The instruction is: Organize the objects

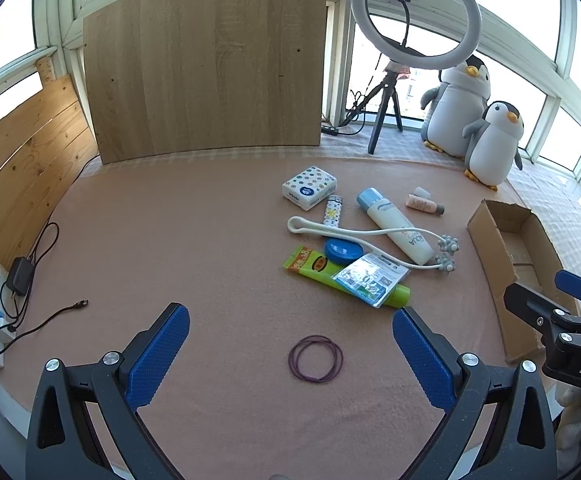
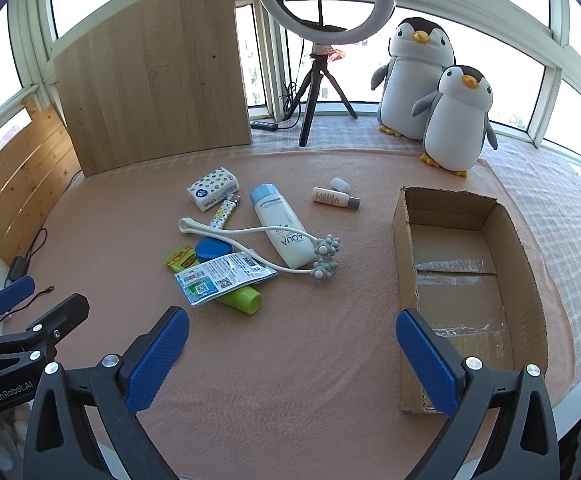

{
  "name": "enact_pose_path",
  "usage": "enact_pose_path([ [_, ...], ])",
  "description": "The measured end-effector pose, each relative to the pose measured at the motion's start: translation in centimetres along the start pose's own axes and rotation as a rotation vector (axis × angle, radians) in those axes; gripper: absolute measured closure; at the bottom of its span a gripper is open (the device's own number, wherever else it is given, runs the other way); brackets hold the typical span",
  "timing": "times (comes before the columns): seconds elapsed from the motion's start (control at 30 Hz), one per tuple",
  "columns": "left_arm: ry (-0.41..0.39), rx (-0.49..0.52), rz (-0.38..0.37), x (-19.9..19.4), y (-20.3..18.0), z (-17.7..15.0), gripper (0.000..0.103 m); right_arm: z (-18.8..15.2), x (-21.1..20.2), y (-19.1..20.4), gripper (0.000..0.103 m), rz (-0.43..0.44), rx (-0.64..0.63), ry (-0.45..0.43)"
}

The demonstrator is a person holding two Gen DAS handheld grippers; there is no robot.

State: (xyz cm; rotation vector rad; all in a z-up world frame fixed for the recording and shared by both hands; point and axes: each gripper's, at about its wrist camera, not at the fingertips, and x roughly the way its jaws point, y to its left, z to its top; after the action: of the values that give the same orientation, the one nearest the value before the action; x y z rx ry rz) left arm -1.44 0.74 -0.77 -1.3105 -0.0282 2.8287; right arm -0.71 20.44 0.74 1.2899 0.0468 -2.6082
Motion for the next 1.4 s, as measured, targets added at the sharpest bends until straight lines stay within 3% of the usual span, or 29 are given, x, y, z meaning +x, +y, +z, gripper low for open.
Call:
enact_pose_path([
  [0.9, 0.016, 0.010, -0.007, 1.4, -0.2, 0.7, 0.000, 0.5, 1.1, -0.3, 0.001, 0.002, 0.009, 0.021],
  [1.4, 0.056, 0.076, -0.033, 6.1, -1.6, 2.6, 0.002, 0.1, 1.8, -2.0, 0.001, 0.011, 0.051, 0.044],
])
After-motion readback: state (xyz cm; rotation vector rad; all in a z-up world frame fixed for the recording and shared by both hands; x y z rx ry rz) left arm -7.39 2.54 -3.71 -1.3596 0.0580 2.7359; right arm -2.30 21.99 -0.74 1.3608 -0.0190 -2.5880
